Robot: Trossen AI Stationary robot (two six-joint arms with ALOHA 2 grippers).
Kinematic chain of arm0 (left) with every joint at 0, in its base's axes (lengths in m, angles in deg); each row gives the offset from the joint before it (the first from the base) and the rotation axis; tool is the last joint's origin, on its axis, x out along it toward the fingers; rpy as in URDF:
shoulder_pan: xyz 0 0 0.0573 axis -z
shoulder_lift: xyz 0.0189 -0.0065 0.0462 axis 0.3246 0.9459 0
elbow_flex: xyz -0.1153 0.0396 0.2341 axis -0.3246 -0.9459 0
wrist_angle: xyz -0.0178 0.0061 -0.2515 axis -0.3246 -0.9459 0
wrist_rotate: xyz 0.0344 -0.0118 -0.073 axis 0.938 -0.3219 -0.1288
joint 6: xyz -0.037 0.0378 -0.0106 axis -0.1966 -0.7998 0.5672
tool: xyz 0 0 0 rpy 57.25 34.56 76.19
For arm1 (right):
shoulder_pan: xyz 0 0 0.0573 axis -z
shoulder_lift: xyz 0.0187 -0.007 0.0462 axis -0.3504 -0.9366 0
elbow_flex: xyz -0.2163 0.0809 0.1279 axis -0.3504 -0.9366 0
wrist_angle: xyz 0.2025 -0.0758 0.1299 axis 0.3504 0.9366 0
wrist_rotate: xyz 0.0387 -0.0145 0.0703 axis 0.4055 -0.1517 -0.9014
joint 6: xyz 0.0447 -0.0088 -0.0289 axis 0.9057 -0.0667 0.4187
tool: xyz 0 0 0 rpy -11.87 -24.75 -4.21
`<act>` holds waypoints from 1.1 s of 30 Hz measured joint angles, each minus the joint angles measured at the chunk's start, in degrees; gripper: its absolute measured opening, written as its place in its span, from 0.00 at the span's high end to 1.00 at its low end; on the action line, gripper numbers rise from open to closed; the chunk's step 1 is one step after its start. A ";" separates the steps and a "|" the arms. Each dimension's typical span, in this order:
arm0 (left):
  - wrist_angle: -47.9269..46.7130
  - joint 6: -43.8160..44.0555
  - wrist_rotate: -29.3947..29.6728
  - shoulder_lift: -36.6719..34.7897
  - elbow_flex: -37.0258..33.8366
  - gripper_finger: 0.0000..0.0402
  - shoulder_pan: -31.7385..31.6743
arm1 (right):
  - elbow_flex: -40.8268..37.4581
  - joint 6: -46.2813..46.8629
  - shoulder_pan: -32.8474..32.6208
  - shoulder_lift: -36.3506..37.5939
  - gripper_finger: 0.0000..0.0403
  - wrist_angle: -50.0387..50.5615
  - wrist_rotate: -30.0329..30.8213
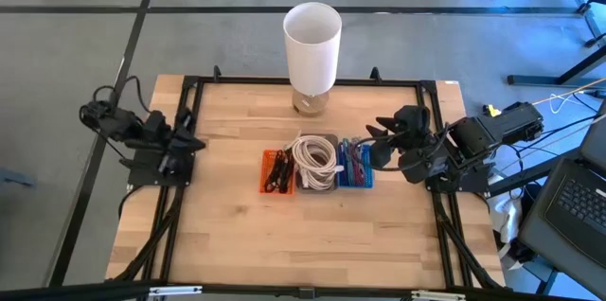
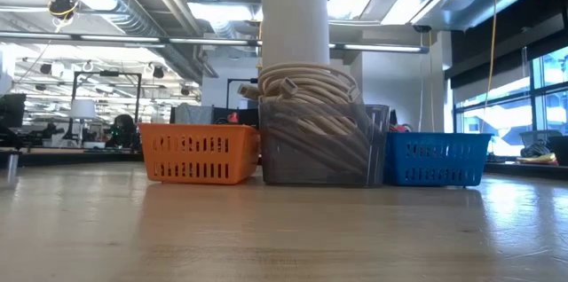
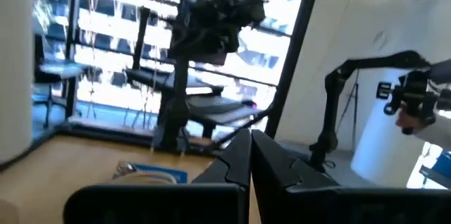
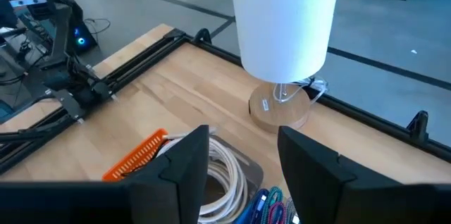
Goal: Pick & Place USB Port
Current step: Return to Home Position
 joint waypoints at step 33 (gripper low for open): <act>-4.37 0.79 14.89 -7.70 -6.71 0.99 0.02 | -20.31 -42.12 12.95 0.12 1.00 -34.12 -37.80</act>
